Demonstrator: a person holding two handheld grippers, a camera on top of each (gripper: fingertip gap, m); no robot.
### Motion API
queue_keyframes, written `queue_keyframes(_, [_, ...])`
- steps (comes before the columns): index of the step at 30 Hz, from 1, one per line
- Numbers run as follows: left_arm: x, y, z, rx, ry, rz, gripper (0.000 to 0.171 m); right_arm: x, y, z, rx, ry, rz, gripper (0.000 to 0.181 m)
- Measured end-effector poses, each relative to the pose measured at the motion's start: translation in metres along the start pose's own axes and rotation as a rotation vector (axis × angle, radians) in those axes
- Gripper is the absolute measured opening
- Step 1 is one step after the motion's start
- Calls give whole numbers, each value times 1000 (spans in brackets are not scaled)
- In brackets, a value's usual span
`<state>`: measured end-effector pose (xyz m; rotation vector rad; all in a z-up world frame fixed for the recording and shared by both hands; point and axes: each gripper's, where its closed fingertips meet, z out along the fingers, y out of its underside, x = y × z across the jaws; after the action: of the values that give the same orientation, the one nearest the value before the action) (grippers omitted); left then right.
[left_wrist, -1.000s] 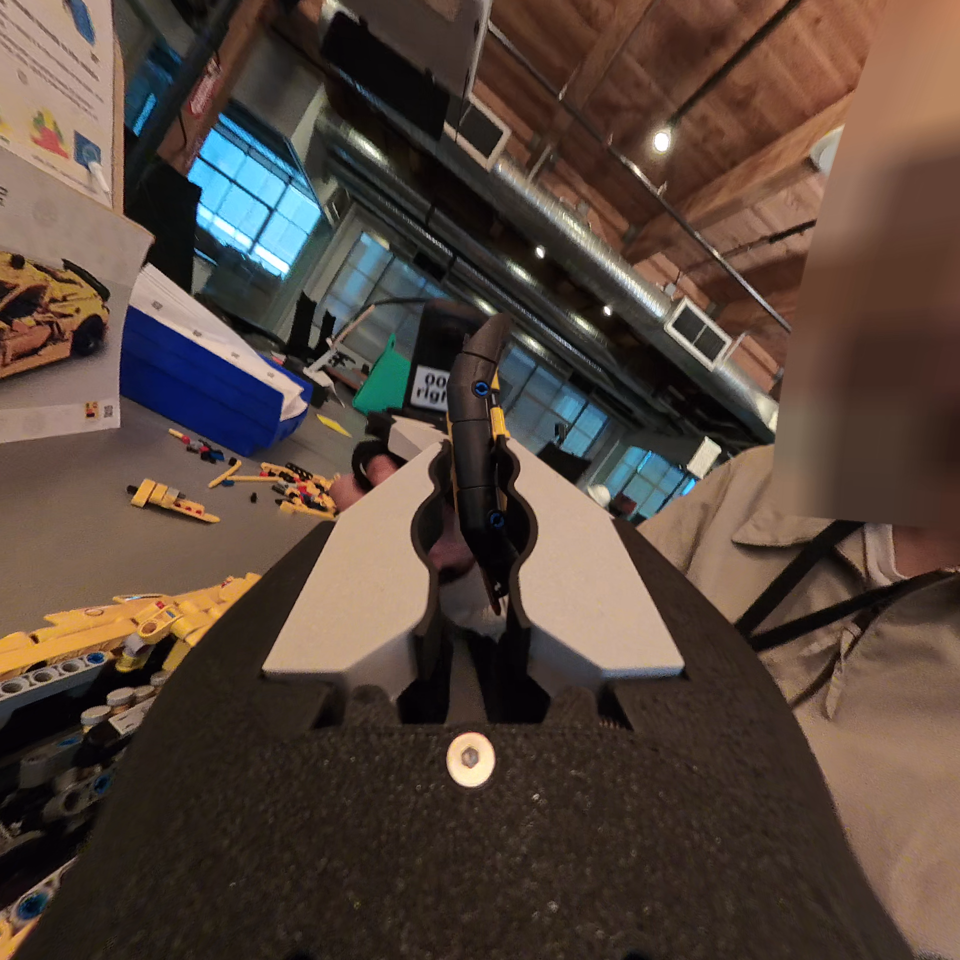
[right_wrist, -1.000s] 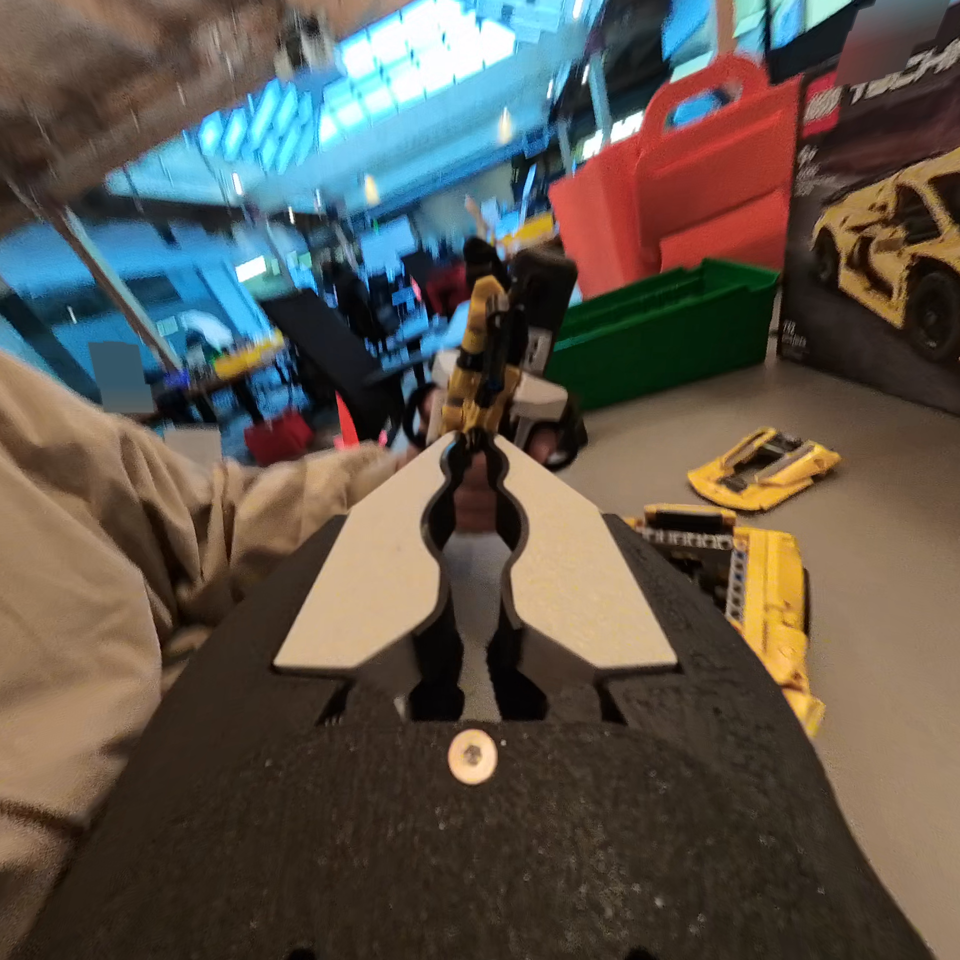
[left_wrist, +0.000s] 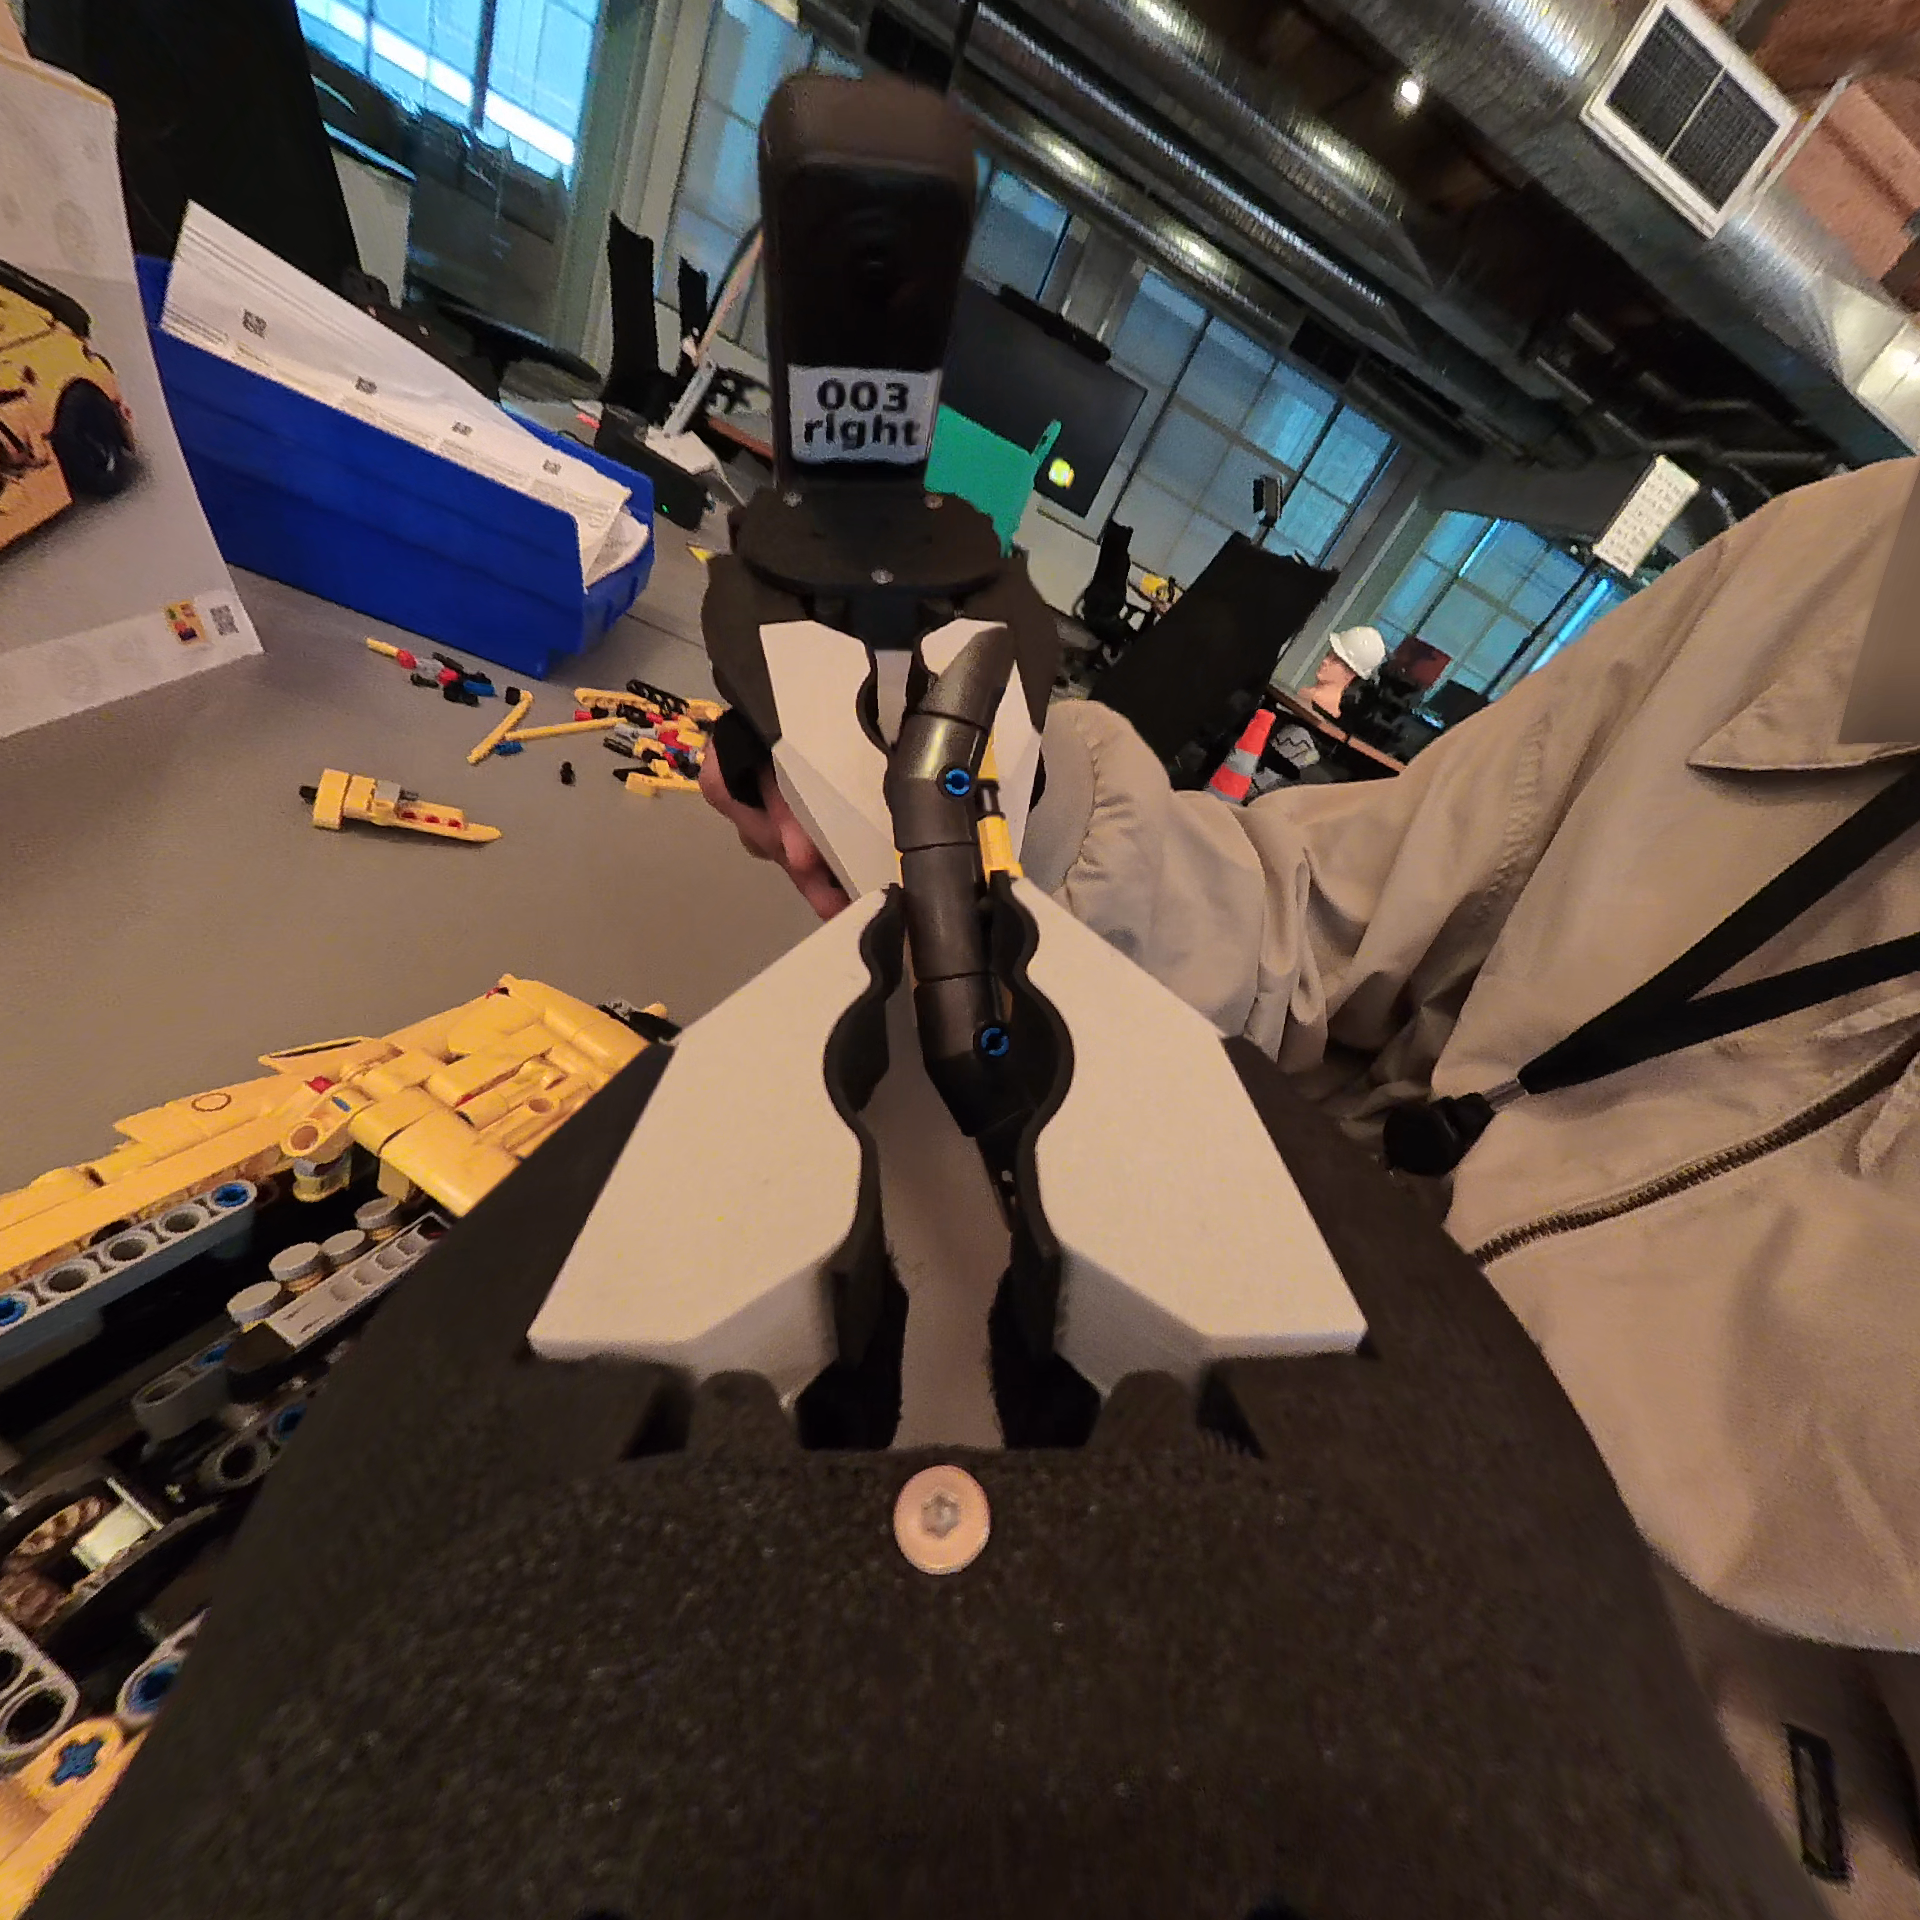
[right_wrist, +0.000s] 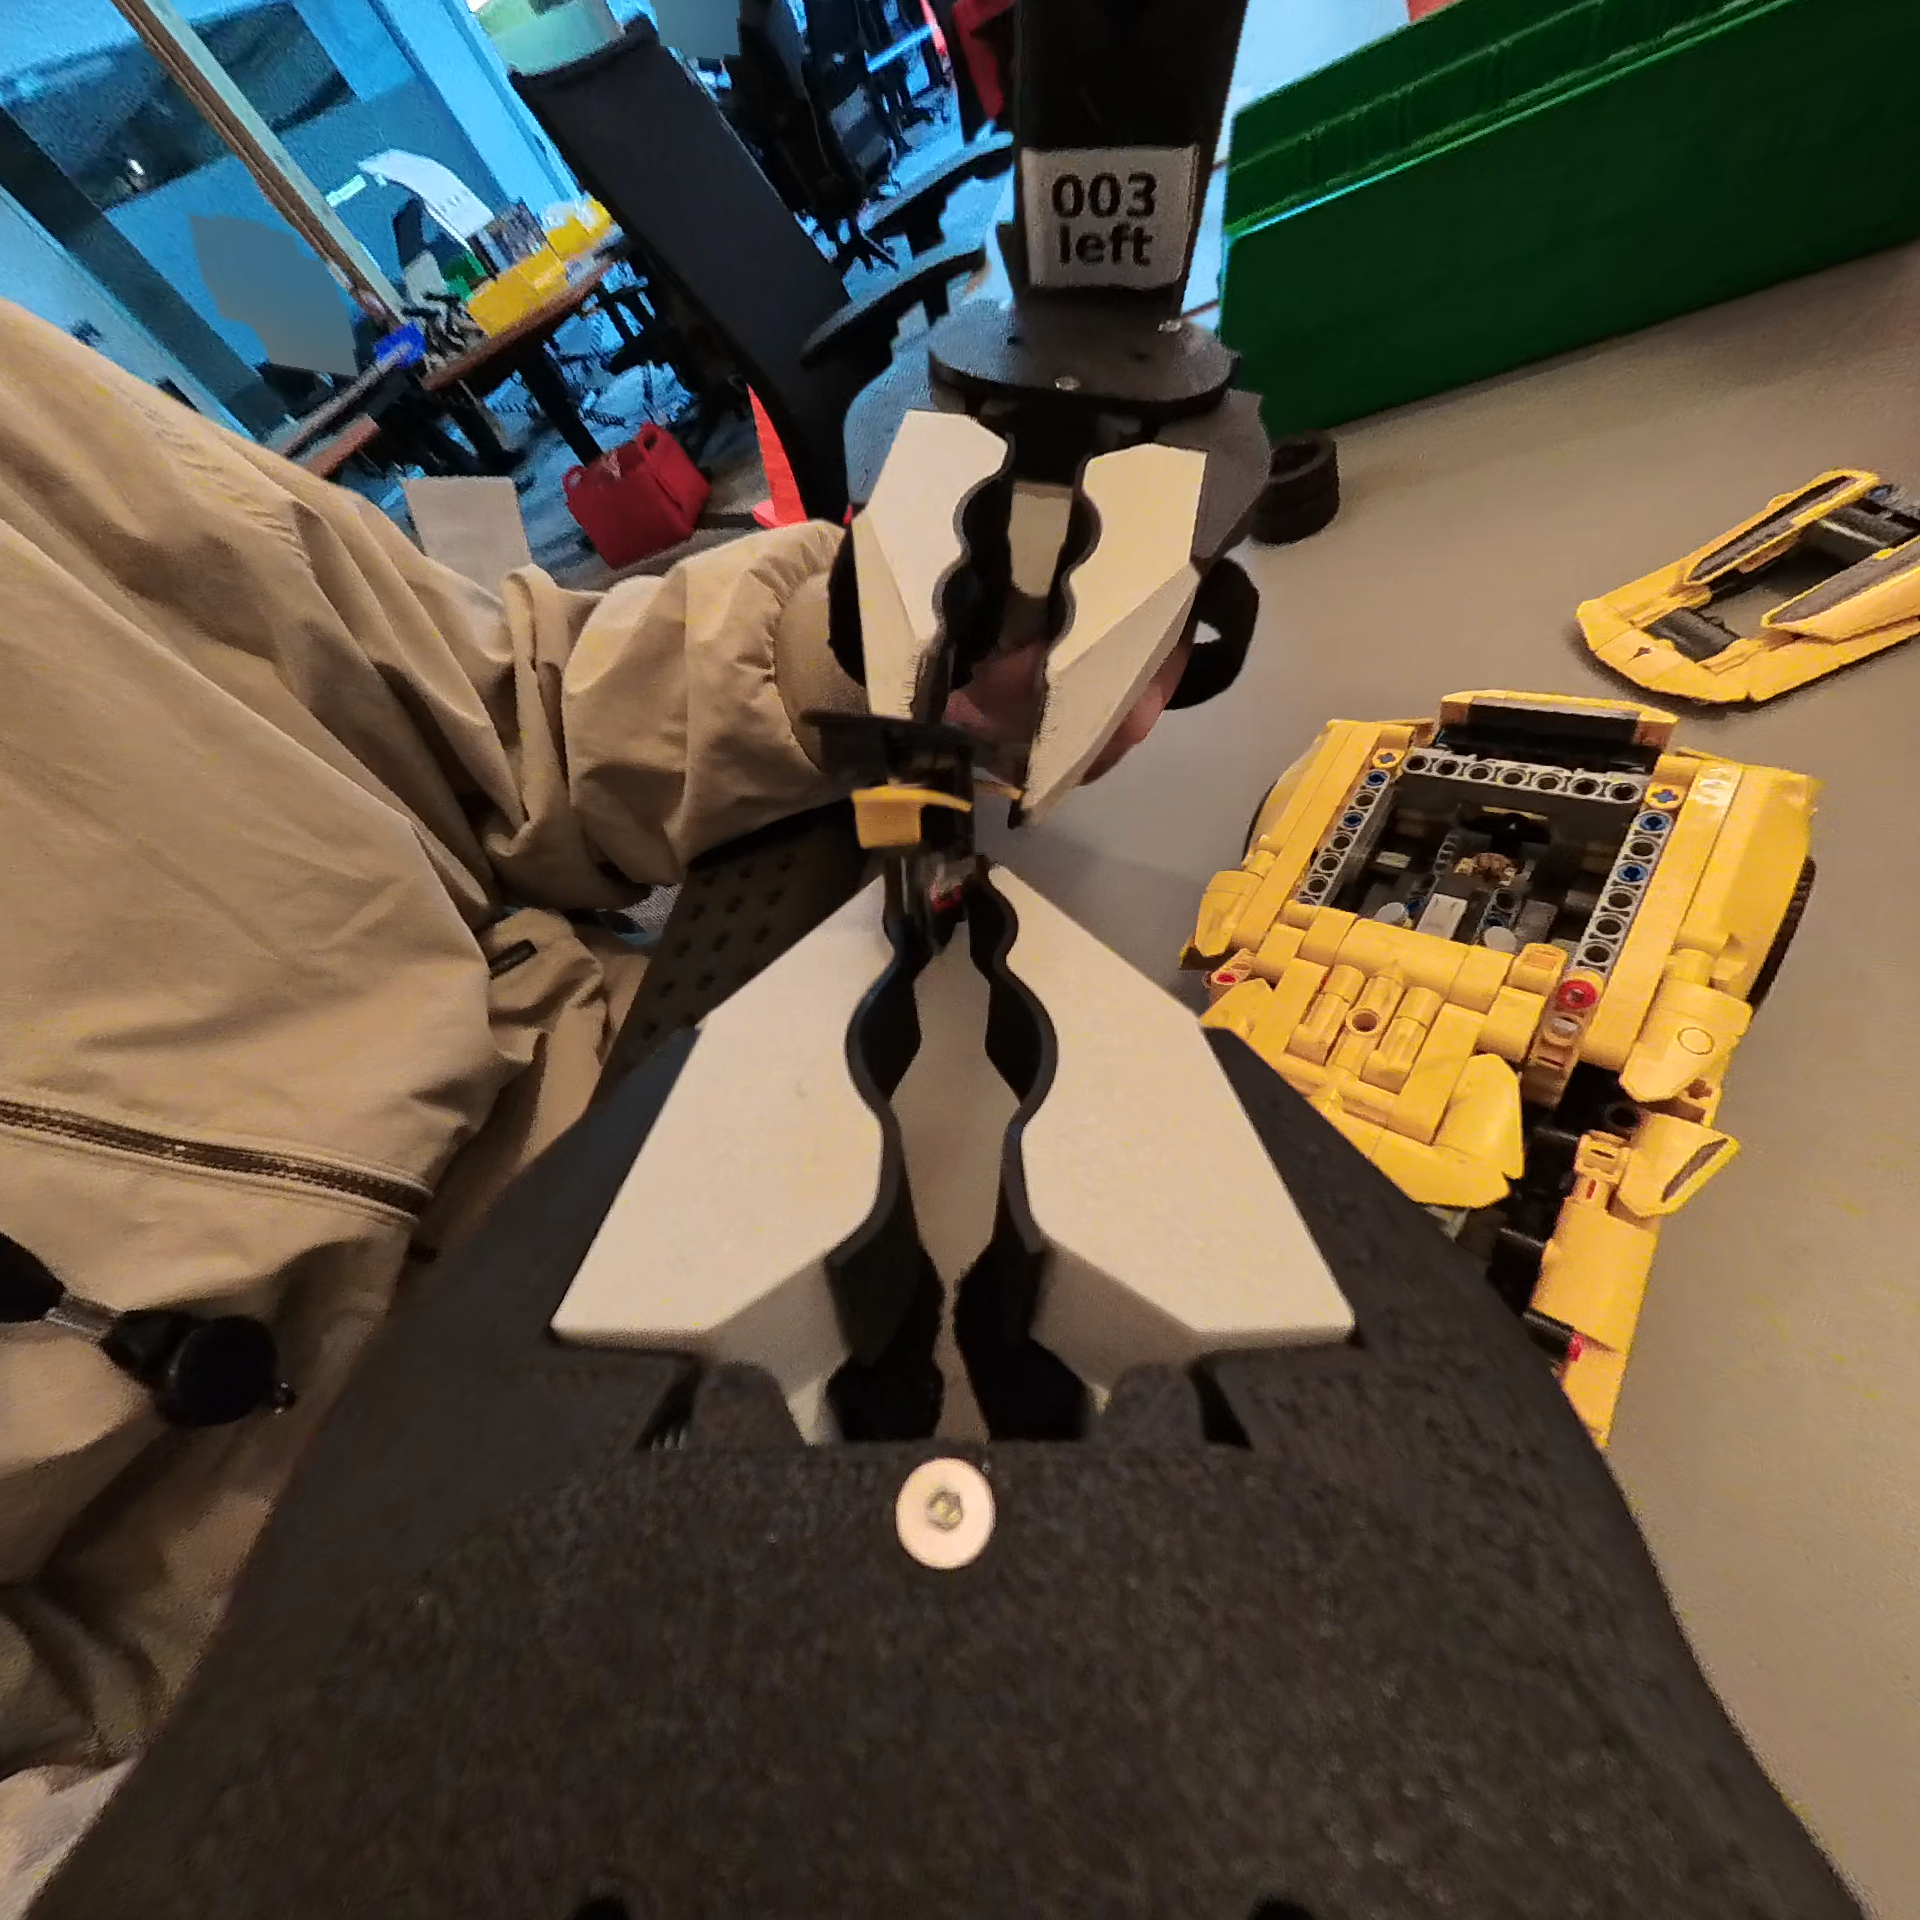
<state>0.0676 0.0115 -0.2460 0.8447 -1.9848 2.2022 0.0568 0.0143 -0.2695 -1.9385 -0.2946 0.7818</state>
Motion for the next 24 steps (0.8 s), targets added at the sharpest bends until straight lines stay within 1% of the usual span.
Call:
queue_keyframes(7, [-8,2,7,39,-8,-61,14,4,7,-6,-16,-6,38,5])
queue_keyframes(16, [-12,3,13,59,-20,-87,14,5,17,-13,-52,6,41,4])
queue_keyframes(18, [-8,-1,14,78,-5,-89,13,1,13,-15,-31,-15,42,4])
queue_keyframes(19, [-7,-7,12,111,-3,-83,14,1,14,-17,-46,-6,30,3])
queue_keyframes(20, [-6,-27,-3,243,21,-96,15,6,37,-17,-170,19,39,3])
queue_keyframes(21, [-5,-55,-32,417,65,-127,15,14,55,-15,-232,49,71,4])
queue_keyframes(22, [-11,-66,-57,476,45,-135,14,18,55,-14,-195,39,111,3])
queue_keyframes(23, [-16,-63,-68,441,-38,-87,14,20,52,-15,-175,35,126,3])
queue_keyframes(24, [-13,-61,-73,414,-84,-40,14,21,49,-17,-177,48,109,3])
